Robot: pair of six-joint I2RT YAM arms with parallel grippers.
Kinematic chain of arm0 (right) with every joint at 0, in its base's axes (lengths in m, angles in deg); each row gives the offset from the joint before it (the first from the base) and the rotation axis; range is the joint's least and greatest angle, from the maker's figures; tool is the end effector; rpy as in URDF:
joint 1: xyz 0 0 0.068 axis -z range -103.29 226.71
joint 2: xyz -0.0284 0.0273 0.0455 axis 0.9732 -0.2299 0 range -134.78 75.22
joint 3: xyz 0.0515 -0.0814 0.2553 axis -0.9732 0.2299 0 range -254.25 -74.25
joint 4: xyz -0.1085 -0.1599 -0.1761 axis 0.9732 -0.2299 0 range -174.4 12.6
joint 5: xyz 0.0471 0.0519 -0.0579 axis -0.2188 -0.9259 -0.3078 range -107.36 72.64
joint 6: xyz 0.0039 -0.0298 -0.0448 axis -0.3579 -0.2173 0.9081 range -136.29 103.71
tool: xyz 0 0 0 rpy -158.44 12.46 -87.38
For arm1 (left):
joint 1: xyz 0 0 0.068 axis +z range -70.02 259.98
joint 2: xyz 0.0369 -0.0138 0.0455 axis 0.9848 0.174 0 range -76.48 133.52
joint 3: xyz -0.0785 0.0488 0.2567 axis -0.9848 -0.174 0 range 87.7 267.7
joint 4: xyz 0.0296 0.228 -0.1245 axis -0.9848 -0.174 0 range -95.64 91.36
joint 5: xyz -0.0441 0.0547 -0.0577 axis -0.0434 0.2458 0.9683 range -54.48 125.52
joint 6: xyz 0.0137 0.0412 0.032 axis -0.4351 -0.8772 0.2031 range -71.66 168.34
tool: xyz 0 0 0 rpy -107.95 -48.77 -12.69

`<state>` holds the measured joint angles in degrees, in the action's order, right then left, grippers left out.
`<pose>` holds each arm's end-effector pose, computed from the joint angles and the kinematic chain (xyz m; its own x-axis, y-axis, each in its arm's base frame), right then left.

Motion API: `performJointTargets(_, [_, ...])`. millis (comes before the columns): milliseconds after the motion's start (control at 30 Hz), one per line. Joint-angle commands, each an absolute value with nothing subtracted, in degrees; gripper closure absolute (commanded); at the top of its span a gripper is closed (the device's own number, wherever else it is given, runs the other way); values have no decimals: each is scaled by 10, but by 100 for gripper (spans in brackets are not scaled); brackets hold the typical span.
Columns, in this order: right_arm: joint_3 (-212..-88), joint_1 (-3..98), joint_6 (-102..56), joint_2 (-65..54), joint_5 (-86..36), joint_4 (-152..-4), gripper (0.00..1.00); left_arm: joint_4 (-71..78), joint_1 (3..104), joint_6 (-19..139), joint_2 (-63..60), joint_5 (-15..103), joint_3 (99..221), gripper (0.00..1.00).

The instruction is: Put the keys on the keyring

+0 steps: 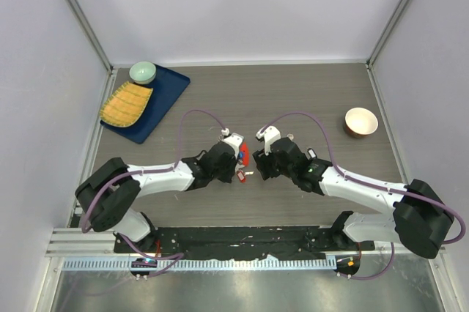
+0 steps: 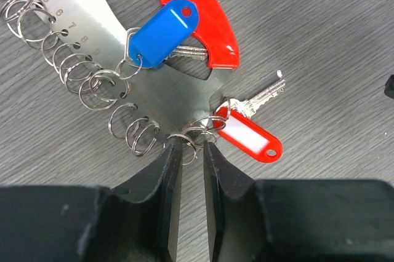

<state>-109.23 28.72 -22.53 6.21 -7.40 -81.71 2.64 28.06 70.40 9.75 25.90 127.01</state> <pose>0.1703 0.1798 0.2050 -0.4825 -0.3756 -0.7913 -0.5921 0.8056 -0.0214 0.1836 -0.2247 0.1609 -0.6732 0.2587 -0.6928 0.4867 0.8603 -0.1517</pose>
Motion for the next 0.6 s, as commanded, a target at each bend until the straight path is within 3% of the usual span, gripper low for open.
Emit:
performJointTargets(0, [-1104, 289, -231, 64, -73, -795, 37, -8, 274, 686, 109, 265, 1301, 77])
performJointTargets(367, [-1106, 289, -231, 58, -79, -794, 37, -42, 265, 696, 121, 245, 1311, 77])
performJointTargets(567, [-1104, 289, -231, 63, -77, -795, 37, -40, 240, 710, 101, 206, 1317, 66])
